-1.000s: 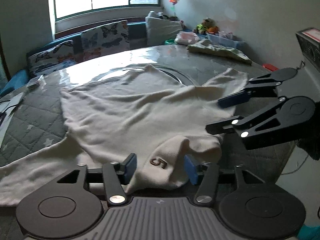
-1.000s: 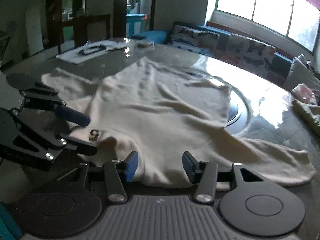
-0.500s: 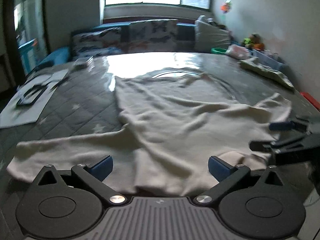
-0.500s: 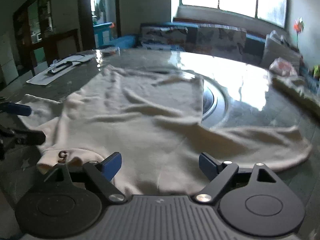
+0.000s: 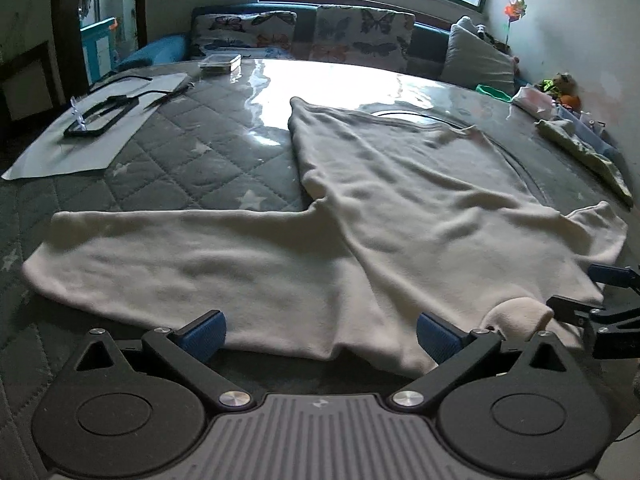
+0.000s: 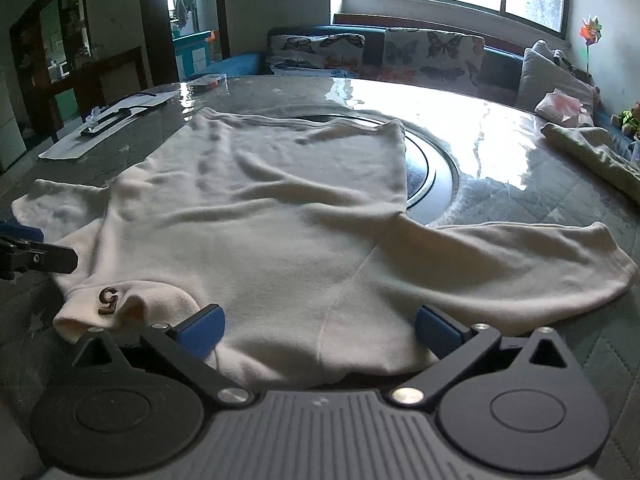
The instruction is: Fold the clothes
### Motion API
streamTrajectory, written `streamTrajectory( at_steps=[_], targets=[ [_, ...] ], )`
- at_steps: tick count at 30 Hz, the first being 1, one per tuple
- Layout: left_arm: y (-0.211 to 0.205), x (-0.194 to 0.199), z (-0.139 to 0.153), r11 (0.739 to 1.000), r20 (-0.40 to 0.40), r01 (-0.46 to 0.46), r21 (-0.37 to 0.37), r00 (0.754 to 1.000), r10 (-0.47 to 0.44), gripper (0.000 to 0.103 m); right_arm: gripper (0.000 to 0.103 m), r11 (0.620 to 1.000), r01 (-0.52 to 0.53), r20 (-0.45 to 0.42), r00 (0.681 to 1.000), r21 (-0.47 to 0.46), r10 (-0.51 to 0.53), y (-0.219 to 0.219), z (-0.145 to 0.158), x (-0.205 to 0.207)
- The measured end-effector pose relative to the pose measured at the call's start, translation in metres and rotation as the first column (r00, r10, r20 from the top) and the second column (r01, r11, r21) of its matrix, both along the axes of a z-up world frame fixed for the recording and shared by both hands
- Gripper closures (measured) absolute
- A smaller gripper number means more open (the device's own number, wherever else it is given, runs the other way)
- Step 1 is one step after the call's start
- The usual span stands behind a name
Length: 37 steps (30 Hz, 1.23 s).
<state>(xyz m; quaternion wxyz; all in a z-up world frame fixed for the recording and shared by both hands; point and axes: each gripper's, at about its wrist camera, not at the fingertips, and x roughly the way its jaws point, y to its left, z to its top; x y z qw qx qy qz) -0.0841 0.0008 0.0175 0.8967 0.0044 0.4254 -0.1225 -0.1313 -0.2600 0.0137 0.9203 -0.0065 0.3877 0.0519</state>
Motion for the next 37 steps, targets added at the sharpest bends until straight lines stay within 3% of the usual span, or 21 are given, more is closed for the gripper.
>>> streamTrajectory(
  at_steps=[11,14,25,37],
  targets=[
    [-0.007,0.006,-0.002,0.999,-0.025,-0.015,0.032,1.0,0.016,0.0,0.0,0.999,0.032,-0.046,0.998,-0.017,-0.032,0.004,0.003,0.006],
    [-0.012,0.004,-0.004,0.998,-0.021,-0.01,0.07,1.0,0.011,0.0,0.0,0.999,0.038,-0.034,0.999,-0.014,-0.038,0.005,0.002,0.004],
    [-0.016,0.007,-0.005,0.996,-0.023,-0.02,0.091,0.999,0.023,0.0,0.0,0.999,0.052,0.025,0.998,0.003,-0.052,0.003,-0.002,-0.003],
    [-0.019,0.009,-0.005,0.994,-0.029,-0.032,0.102,0.999,0.035,0.0,0.0,0.998,0.056,0.016,0.998,-0.015,-0.056,0.007,-0.001,-0.001]
  ],
)
